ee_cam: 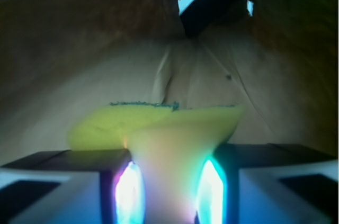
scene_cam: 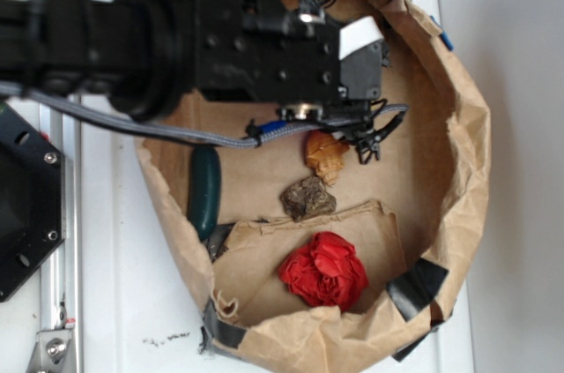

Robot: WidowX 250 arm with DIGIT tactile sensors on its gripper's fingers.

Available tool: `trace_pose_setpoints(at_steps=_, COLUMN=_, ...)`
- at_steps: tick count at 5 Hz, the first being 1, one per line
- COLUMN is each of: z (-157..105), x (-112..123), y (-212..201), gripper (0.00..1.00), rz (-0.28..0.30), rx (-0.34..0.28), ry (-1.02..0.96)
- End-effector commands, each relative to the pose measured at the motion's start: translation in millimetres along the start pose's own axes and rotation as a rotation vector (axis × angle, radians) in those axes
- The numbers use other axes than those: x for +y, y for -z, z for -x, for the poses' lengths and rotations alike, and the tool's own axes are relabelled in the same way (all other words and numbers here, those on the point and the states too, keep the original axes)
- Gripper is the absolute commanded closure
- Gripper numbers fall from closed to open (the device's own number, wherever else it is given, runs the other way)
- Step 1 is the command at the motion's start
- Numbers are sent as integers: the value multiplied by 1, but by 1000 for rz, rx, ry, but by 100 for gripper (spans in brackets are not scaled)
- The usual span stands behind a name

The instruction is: Grab the green sponge.

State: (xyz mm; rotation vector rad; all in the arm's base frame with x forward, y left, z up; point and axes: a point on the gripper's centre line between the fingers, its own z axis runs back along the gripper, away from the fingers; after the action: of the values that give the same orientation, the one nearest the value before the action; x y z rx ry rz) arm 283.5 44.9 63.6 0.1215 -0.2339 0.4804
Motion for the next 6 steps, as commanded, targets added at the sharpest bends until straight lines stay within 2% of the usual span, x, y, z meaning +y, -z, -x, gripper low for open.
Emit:
trace_pose_setpoints(at_steps=1, z=18, x=-11, y=-101, gripper=100, rz=55, rx=165, ry=281)
trace_pose_setpoints(at_steps=2, z=22, x=-3, y=-126, gripper=100, rz=104, rx=188, ry=339)
trace_pose_setpoints(at_steps=3, z=22, x=1, y=-136, gripper=100, rz=150, rx=177, ry=370)
trace_pose_setpoints(at_steps=4, z=21, x=0, y=-136, gripper=100, rz=169, rx=143, ry=342)
trace_pose_setpoints(at_steps=5, z=22, x=1, y=-133, gripper=100, rz=163, rx=125, ry=327)
trace_pose_setpoints(at_steps=6, z=19, x=5, y=-123, gripper=0, rz=129, rx=104, ry=308)
